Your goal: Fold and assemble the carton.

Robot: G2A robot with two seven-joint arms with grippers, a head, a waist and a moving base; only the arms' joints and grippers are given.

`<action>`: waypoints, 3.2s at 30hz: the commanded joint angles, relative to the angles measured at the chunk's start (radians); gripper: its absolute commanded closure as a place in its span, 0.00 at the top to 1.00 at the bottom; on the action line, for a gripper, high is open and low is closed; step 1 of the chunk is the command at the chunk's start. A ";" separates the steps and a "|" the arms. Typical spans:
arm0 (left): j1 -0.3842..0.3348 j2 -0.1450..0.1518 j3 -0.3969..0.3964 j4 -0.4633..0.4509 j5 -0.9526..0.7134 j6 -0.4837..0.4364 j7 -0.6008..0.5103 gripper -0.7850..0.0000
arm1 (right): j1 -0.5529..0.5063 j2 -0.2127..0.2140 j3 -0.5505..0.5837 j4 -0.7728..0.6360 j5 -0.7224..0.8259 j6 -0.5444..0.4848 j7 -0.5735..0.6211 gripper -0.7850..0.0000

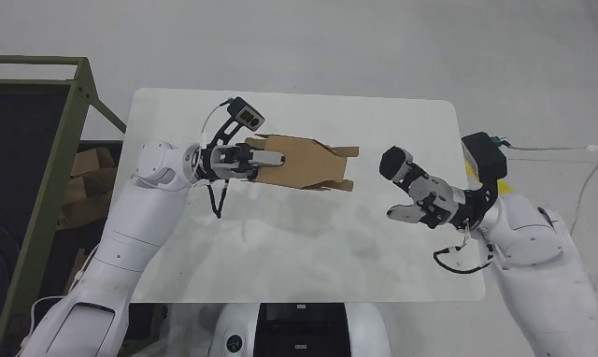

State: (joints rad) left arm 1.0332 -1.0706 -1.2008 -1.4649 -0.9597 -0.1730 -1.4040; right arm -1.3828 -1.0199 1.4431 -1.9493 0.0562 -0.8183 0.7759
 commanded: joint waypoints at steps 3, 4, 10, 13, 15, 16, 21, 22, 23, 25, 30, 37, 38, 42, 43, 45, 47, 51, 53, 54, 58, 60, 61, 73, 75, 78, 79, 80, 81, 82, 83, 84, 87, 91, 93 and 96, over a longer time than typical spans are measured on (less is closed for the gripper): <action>0.003 -0.003 0.005 -0.005 -0.002 0.018 0.008 0.00 | -0.018 -0.001 0.014 -0.077 -0.145 -0.025 -0.042 1.00; 0.002 -0.003 0.006 -0.005 0.002 0.017 0.009 0.00 | -0.020 -0.002 0.010 -0.091 -0.166 -0.029 -0.051 1.00; 0.002 -0.007 0.010 -0.007 0.009 0.012 0.012 0.00 | 0.003 -0.002 -0.060 -0.107 -0.176 -0.020 -0.039 1.00; 0.004 -0.009 0.010 -0.007 0.010 0.009 0.013 0.00 | 0.034 -0.003 -0.065 -0.115 -0.228 -0.009 -0.044 0.98; 0.005 -0.010 0.011 -0.008 0.007 0.010 0.011 0.00 | 0.036 -0.005 -0.060 -0.139 -0.300 -0.009 -0.075 0.92; 0.006 -0.010 0.012 -0.008 0.009 0.012 0.010 0.00 | 0.032 -0.006 -0.055 -0.151 -0.338 -0.002 -0.097 0.92; 0.009 -0.013 0.016 -0.007 0.011 0.018 -0.001 0.00 | 0.003 -0.011 -0.051 -0.194 -0.481 0.033 -0.183 0.78; 0.008 -0.013 0.017 -0.007 0.011 0.019 -0.003 0.00 | 0.001 -0.011 -0.052 -0.198 -0.500 0.037 -0.191 0.75; 0.008 -0.014 0.019 -0.007 0.011 0.021 -0.006 0.00 | -0.001 -0.011 -0.055 -0.202 -0.518 0.040 -0.196 0.71; 0.007 -0.015 0.020 -0.006 0.013 0.023 -0.010 0.00 | -0.001 -0.012 -0.062 -0.208 -0.552 0.052 -0.204 0.69; 0.006 -0.017 0.022 -0.005 0.016 0.026 -0.020 0.00 | 0.000 -0.013 -0.079 -0.218 -0.619 0.095 -0.224 0.60; 0.006 -0.019 0.020 -0.004 0.019 0.028 -0.025 0.00 | 0.001 -0.012 -0.085 -0.229 -0.681 0.135 -0.233 0.62; 0.007 -0.019 0.020 -0.004 0.019 0.029 -0.026 0.00 | -0.001 -0.012 -0.087 -0.231 -0.688 0.141 -0.238 0.62; 0.007 -0.021 0.019 -0.004 0.020 0.031 -0.030 0.00 | -0.007 -0.012 -0.090 -0.240 -0.717 0.161 -0.251 0.64; 0.007 -0.021 0.020 -0.003 0.020 0.031 -0.030 0.00 | -0.008 -0.012 -0.091 -0.241 -0.722 0.162 -0.254 0.65; 0.007 -0.022 0.020 -0.004 0.022 0.032 -0.031 0.00 | -0.009 -0.011 -0.093 -0.242 -0.728 0.165 -0.257 0.65; 0.007 -0.022 0.020 -0.003 0.020 0.033 -0.032 0.00 | -0.008 -0.011 -0.095 -0.244 -0.733 0.166 -0.259 0.63; 0.006 -0.024 0.021 -0.002 0.023 0.034 -0.035 0.00 | -0.004 -0.010 -0.101 -0.245 -0.740 0.163 -0.267 0.54; 0.005 -0.025 0.022 -0.002 0.024 0.036 -0.037 0.00 | -0.002 -0.010 -0.102 -0.244 -0.747 0.167 -0.272 0.47; 0.005 -0.025 0.021 -0.001 0.024 0.036 -0.038 0.00 | -0.001 -0.010 -0.103 -0.244 -0.754 0.173 -0.272 0.46; 0.004 -0.026 0.021 -0.001 0.026 0.038 -0.040 0.00 | 0.000 -0.010 -0.108 -0.243 -0.763 0.186 -0.275 0.45; 0.004 -0.027 0.021 -0.001 0.028 0.039 -0.041 0.00 | 0.000 -0.010 -0.110 -0.242 -0.763 0.188 -0.277 0.45; 0.004 -0.027 0.021 -0.001 0.028 0.039 -0.041 0.00 | 0.001 -0.009 -0.111 -0.242 -0.762 0.189 -0.277 0.44; 0.006 -0.031 0.019 0.002 0.032 0.030 -0.031 0.00 | 0.014 -0.007 -0.135 -0.239 -0.749 0.191 -0.259 0.27; 0.007 -0.031 0.018 0.002 0.032 0.029 -0.030 0.00 | 0.017 -0.007 -0.139 -0.241 -0.748 0.193 -0.256 0.25; 0.008 -0.032 0.018 0.000 0.034 0.031 -0.030 0.00 | 0.022 -0.007 -0.145 -0.239 -0.748 0.195 -0.255 0.24; 0.008 -0.032 0.018 0.000 0.034 0.032 -0.031 0.00 | 0.024 -0.007 -0.147 -0.238 -0.749 0.197 -0.253 0.24; 0.008 -0.032 0.018 -0.001 0.035 0.033 -0.031 0.00 | 0.025 -0.007 -0.149 -0.238 -0.749 0.198 -0.252 0.24; 0.008 -0.033 0.018 -0.002 0.036 0.034 -0.032 0.00 | 0.027 -0.007 -0.151 -0.236 -0.750 0.201 -0.251 0.23; 0.009 -0.033 0.018 -0.003 0.037 0.035 -0.033 0.00 | 0.028 -0.007 -0.153 -0.235 -0.752 0.204 -0.248 0.22; 0.009 -0.033 0.017 -0.003 0.037 0.035 -0.033 0.00 | 0.029 -0.007 -0.156 -0.235 -0.754 0.208 -0.245 0.23; 0.010 -0.033 0.017 -0.004 0.036 0.036 -0.034 0.00 | 0.031 -0.007 -0.158 -0.233 -0.754 0.211 -0.243 0.22; 0.011 -0.034 0.017 -0.006 0.037 0.037 -0.035 0.00 | 0.036 -0.007 -0.164 -0.231 -0.751 0.215 -0.240 0.22; 0.013 -0.035 0.018 -0.007 0.040 0.037 -0.036 0.00 | 0.042 -0.007 -0.173 -0.227 -0.745 0.217 -0.232 0.22; 0.013 -0.035 0.018 -0.007 0.041 0.037 -0.036 0.00 | 0.046 -0.006 -0.178 -0.225 -0.743 0.217 -0.228 0.21; 0.013 -0.036 0.019 -0.007 0.042 0.038 -0.037 0.00 | 0.051 -0.006 -0.183 -0.221 -0.740 0.219 -0.225 0.21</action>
State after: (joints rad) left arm 1.0463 -1.1062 -1.1819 -1.4721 -0.9178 -0.1356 -1.4407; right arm -1.3331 -1.0263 1.2619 -2.1721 -0.6848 -0.5999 0.5498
